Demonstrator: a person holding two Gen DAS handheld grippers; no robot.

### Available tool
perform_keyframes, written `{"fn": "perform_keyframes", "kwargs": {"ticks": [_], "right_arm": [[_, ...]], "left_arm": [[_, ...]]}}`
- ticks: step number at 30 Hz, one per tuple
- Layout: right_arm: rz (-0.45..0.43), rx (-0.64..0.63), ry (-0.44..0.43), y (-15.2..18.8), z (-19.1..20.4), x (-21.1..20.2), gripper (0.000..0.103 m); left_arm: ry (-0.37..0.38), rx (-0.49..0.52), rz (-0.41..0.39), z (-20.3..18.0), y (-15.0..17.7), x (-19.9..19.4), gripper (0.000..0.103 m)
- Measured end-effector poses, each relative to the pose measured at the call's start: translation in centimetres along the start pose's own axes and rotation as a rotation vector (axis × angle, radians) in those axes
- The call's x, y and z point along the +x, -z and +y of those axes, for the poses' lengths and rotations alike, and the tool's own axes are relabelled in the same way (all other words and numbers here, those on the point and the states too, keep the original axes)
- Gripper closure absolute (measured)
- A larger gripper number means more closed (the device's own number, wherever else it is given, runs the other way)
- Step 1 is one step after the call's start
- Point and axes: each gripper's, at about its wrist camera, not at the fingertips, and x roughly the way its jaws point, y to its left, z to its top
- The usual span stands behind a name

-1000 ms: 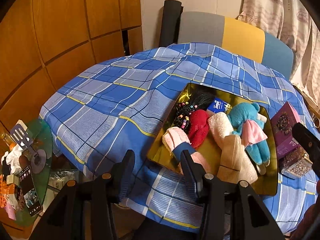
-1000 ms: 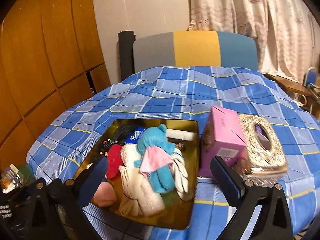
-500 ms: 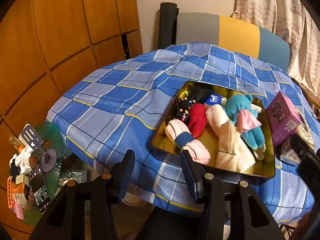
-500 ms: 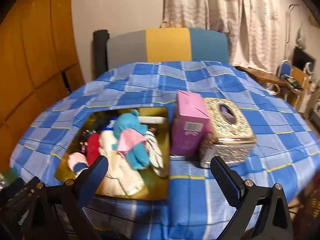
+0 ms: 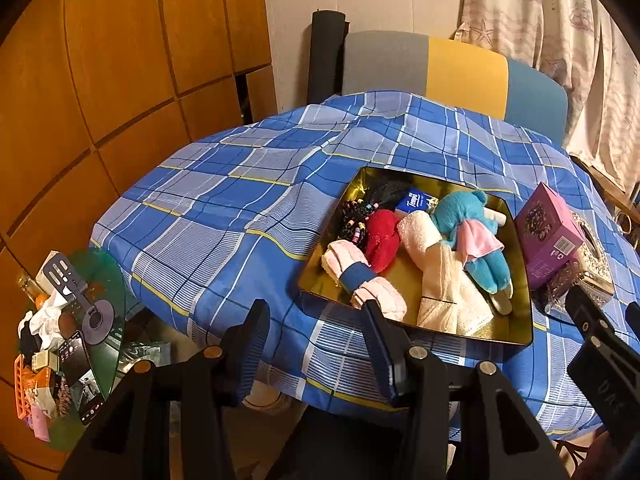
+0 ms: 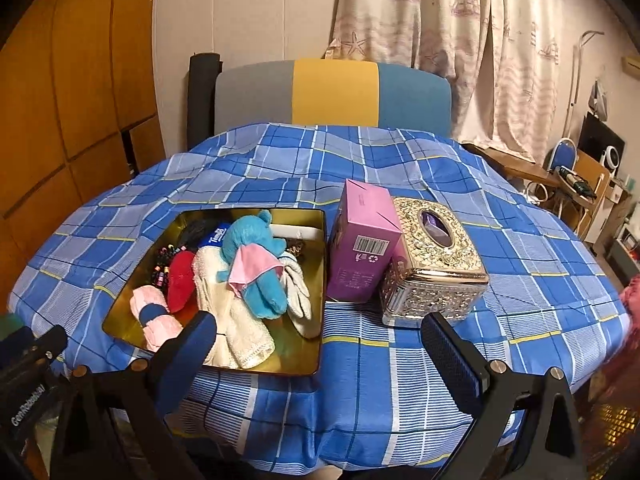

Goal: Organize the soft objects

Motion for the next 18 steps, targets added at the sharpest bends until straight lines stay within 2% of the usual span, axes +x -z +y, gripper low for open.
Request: {"fn": "perform_keyframes", "kwargs": {"ticks": [8, 18], "right_arm": [[-0.001, -0.004, -0.021, 0.15, 0.46, -0.22, 0.0], [0.0, -0.002, -0.018, 0.22, 0.5, -0.21, 0.0]], "left_arm": [[-0.021, 0.002, -0.017, 0.14, -0.02, -0.5, 0.055], [-0.016, -0.002, 0.001, 0.29, 0.0, -0.3, 0.055]]}}
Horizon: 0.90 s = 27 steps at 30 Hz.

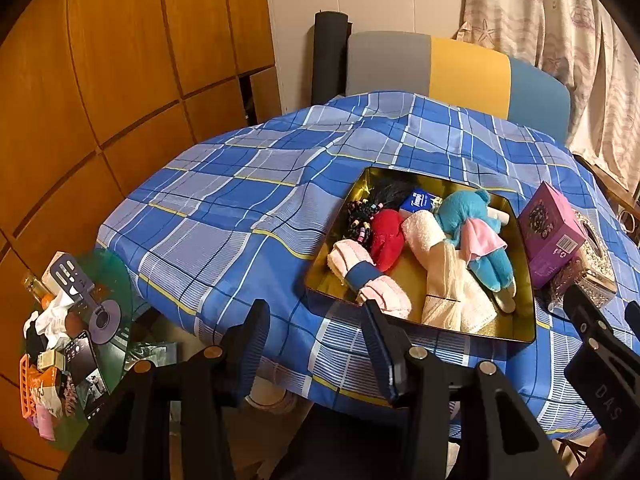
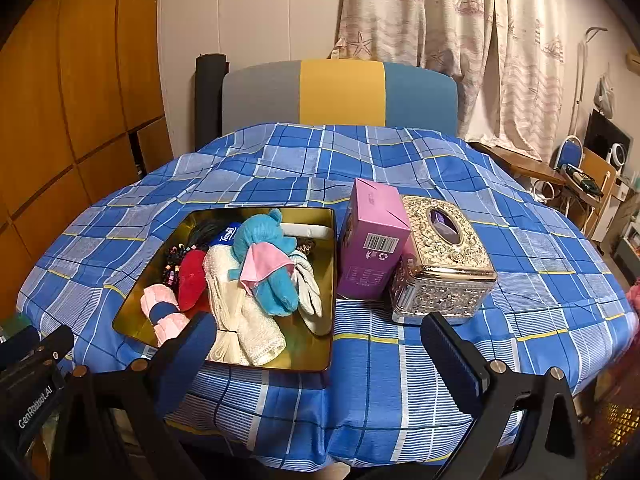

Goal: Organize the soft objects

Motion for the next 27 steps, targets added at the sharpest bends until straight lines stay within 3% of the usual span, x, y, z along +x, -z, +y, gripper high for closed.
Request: {"fn": "perform_keyframes", "kwargs": {"ticks": [27], "right_arm": [[0.003, -0.005, 0.0, 0.01, 0.03, 0.09, 0.0]], "left_arm": [[0.005, 0.004, 0.011, -0.06, 0.11, 0.23, 0.055]]}}
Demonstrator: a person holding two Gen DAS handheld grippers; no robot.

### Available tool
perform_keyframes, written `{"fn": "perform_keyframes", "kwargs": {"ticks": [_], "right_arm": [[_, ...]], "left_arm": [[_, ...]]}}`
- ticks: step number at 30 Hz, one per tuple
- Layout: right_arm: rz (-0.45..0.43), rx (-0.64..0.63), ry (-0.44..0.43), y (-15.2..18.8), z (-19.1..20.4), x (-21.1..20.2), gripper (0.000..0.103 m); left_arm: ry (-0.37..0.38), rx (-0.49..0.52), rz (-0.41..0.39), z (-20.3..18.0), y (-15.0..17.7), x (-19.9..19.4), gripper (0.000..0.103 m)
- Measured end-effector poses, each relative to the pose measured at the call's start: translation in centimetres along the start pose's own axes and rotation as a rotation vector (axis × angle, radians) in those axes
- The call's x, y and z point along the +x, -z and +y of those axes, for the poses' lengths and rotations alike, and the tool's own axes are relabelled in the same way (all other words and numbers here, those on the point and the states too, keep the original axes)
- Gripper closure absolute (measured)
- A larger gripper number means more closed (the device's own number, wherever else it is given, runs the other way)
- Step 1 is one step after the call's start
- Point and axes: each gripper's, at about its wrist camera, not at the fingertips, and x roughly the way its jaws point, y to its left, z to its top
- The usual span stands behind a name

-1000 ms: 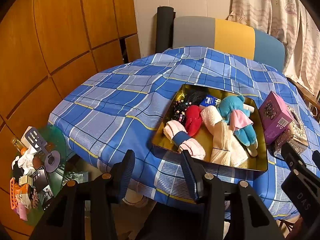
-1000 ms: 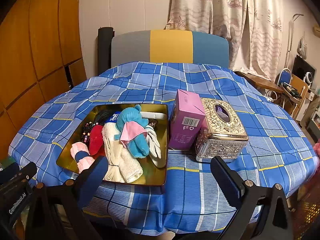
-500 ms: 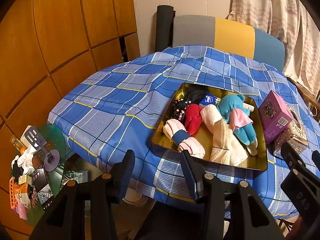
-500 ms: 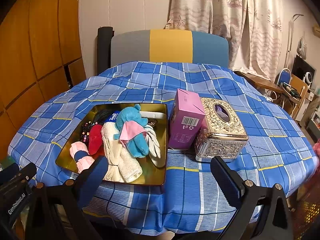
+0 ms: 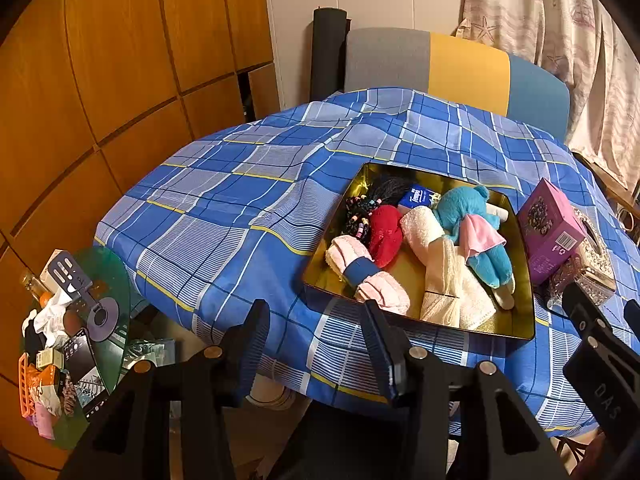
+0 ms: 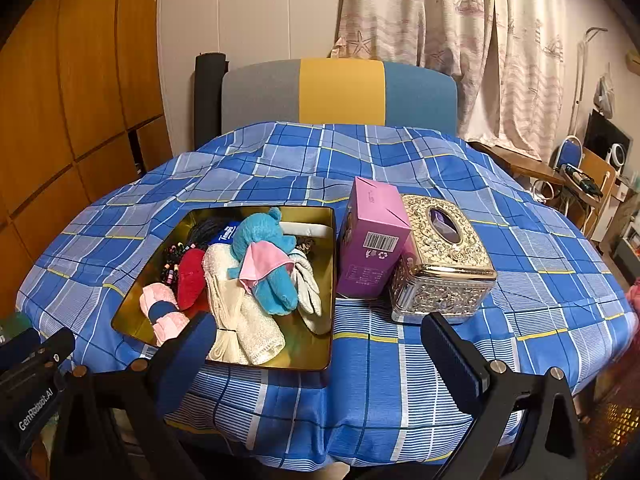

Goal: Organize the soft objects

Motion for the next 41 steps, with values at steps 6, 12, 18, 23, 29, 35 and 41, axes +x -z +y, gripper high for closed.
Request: {"fn": "perform_keyframes", "kwargs": {"ticks": [6, 12, 18, 23, 29, 35, 41], "right_arm": [[0.001, 0.0, 0.001, 0.0, 0.0, 0.0, 0.0], [0.001, 0.001, 0.0, 0.0, 0.0, 0.1, 0.0], [0.004, 0.001, 0.003, 0.1, 0.0, 0.1, 0.0], [0.004, 0.004, 0.001, 0.1, -0.1, 0.2, 0.0], [0.01, 0.003, 0.002, 0.1, -0.1, 0.3, 0.0], [0.013, 0.004, 0.002, 0.1, 0.0, 0.4, 0.0], [0.022, 0.008, 0.001, 0.1, 0.0, 0.6, 0.0]], "left_arm": [[-0.002, 0.0, 0.003, 0.1, 0.1, 0.0, 0.055], [-0.003, 0.003, 0.008, -0.2, 0.0, 0.1, 0.055], [-0.002, 0.003, 0.014, -0.1, 0.1, 0.2, 0.055], [-0.002, 0.004, 0.02, -0.1, 0.1, 0.4, 0.055], [-0.005, -0.005, 0.024, 0.1, 0.1, 0.6, 0.055], [-0.01, -0.006, 0.044, 0.2, 0.2, 1.1, 0.055], [-0.003, -0.005, 0.053, 0.1, 0.2, 1.3, 0.055]]}}
